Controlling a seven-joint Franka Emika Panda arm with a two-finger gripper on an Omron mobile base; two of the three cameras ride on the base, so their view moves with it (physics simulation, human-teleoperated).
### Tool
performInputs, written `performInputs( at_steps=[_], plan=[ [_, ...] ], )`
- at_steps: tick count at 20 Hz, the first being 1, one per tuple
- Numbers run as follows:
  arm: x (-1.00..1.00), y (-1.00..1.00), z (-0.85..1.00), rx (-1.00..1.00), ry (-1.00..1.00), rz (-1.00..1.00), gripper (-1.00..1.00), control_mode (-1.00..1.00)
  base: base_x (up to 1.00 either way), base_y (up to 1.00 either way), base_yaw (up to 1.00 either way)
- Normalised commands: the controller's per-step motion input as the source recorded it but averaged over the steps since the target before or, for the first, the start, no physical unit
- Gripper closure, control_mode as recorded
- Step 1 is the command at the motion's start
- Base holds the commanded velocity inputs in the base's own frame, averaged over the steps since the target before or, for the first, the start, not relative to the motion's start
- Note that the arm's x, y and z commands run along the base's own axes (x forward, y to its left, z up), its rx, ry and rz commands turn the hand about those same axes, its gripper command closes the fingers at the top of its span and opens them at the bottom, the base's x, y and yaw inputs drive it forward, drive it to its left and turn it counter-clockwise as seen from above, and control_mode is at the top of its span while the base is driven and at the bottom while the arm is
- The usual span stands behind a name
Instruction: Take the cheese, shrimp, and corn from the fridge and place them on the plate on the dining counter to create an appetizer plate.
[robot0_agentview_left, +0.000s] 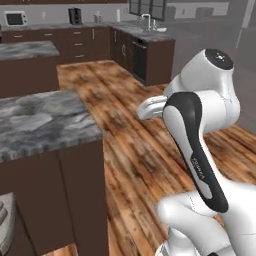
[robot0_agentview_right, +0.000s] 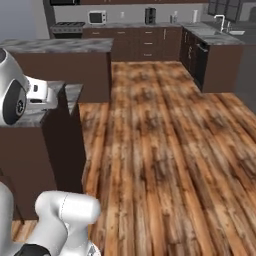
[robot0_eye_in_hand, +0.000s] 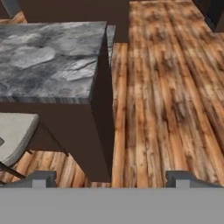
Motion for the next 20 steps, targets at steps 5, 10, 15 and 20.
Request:
performInputs(
  at_steps=[5,10,15,20],
  plan=[
    [0.00,0.00,0.00,0.00,0.00,0.00,-1.00,1.00,0.97,-1.00,0.06],
    [0.00,0.00,0.00,0.00,0.00,0.00,-1.00,1.00,1.00,-1.00,0.17],
    [0.00,0.00,0.00,0.00,0.00,0.00,-1.00,1.00,1.00,-0.98,0.17],
    [0.00,0.00,0.00,0.00,0.00,0.00,-1.00,1.00,1.00,-0.79,0.17]
  ],
)
